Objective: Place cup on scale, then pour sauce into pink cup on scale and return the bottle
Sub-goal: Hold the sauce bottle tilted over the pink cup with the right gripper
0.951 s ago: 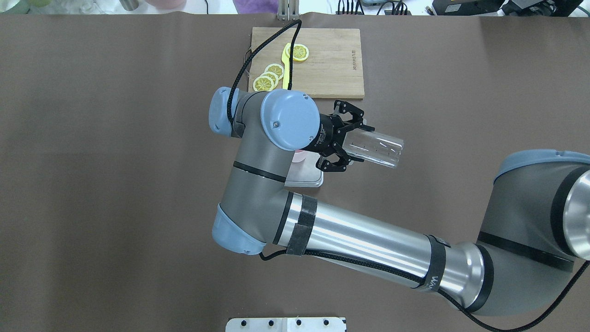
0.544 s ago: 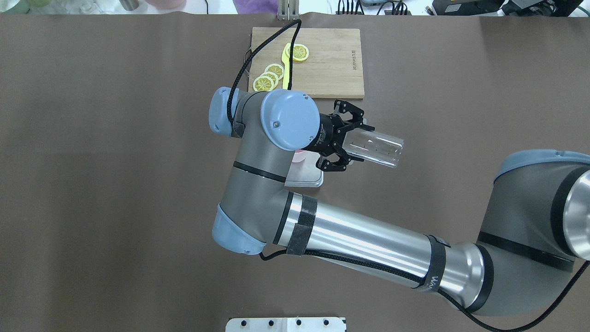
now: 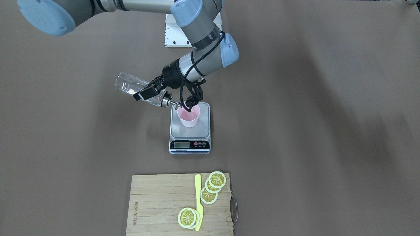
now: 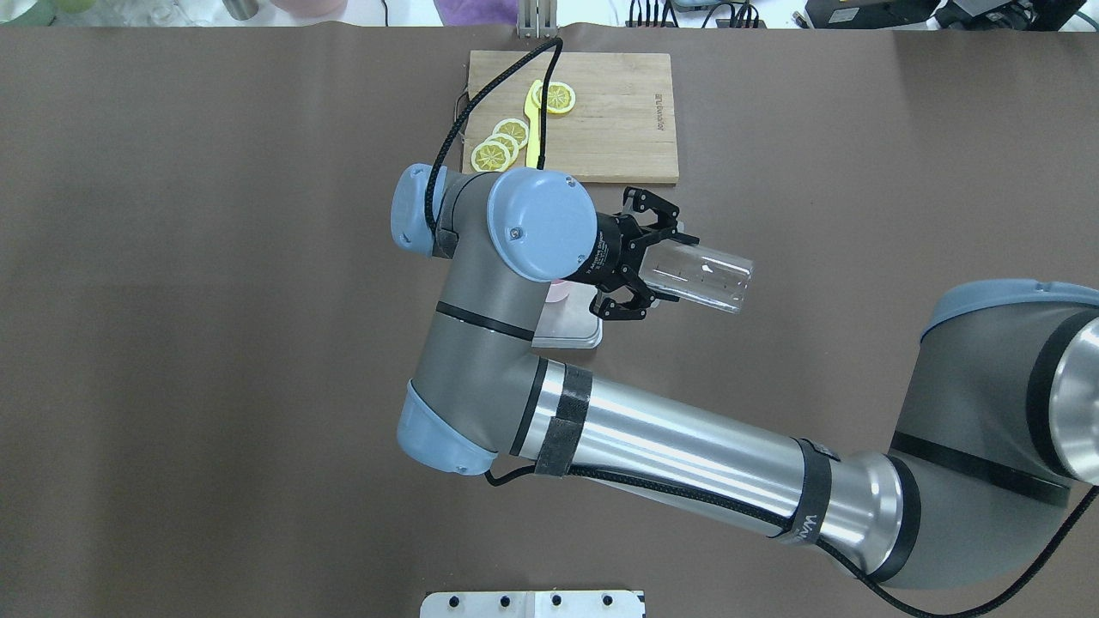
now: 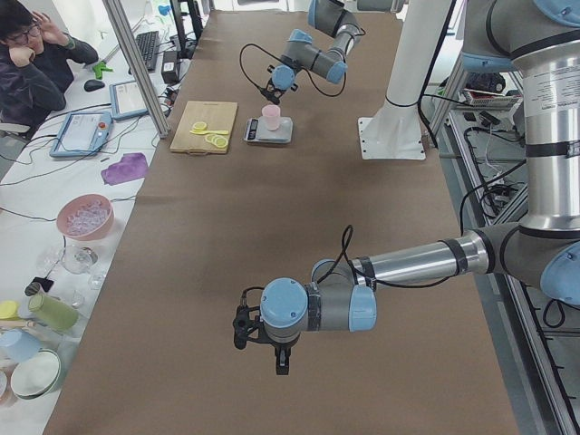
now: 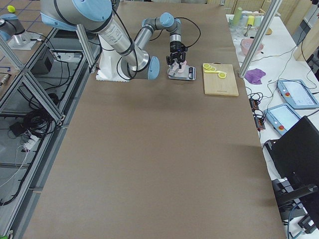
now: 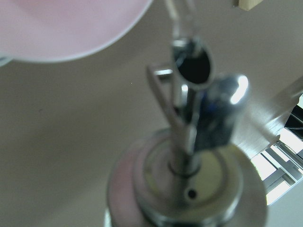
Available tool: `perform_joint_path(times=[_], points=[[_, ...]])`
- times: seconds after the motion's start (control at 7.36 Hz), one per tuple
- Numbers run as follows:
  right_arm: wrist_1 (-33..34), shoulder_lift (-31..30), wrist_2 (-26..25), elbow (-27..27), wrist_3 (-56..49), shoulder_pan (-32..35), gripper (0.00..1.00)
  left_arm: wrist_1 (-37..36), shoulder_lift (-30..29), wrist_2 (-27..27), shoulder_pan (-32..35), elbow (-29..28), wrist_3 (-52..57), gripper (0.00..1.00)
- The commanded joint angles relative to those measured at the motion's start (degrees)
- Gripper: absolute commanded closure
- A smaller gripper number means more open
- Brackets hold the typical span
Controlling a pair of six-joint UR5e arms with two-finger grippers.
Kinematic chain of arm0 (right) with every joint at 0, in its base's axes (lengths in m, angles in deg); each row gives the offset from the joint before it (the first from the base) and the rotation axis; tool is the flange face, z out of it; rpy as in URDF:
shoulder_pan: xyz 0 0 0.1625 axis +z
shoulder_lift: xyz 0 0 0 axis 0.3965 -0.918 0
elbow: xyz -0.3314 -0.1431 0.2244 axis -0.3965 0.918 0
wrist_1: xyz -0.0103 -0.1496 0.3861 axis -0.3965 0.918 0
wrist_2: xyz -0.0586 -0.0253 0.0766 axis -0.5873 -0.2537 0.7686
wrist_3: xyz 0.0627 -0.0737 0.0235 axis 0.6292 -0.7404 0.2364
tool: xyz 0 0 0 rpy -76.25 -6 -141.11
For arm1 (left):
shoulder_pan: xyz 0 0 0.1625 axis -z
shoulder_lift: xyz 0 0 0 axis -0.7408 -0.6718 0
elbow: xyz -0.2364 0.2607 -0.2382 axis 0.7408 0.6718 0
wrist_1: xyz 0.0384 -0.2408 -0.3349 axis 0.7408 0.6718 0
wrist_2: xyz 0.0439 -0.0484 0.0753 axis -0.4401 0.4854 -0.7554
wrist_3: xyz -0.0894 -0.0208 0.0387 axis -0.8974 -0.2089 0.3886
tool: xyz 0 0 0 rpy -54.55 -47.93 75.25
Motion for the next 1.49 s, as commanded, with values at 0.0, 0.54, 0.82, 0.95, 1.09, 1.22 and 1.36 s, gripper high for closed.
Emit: perform_joint_path(times=[0.0, 0.54, 0.82, 0.95, 1.09, 1.22, 1.36], points=[[0.0, 0.0, 0.0, 0.0, 0.7, -0.2, 1.0, 0.0, 0.0, 0.0, 0.0, 0.0, 0.0, 0.02], [-0.1, -0.1, 0.0, -0.2, 0.8, -0.3, 1.0, 0.0, 0.0, 0.0, 0.0, 0.0, 0.0, 0.02], [-0.8, -0.2, 0.0, -1.0, 0.9, -0.3, 1.0, 0.1, -0.1, 0.0, 0.0, 0.0, 0.0, 0.02], [-1.9, -0.3, 0.1, -1.0, 0.9, -0.3, 1.0, 0.1, -0.1, 0.0, 0.0, 0.0, 0.0, 0.02], [-2.3, -0.6, 0.0, -1.2, 0.9, -0.3, 1.0, 0.1, -0.1, 0.0, 0.0, 0.1, 0.0, 0.02], [-3.0, -2.5, 0.0, -4.2, 0.9, -0.3, 1.0, 0.1, 0.0, 0.0, 0.0, 0.1, 0.0, 0.02], [-3.2, -4.7, 0.0, -7.9, 0.8, -0.3, 1.0, 0.1, -0.1, 0.0, 0.0, 0.1, 0.0, 0.02]])
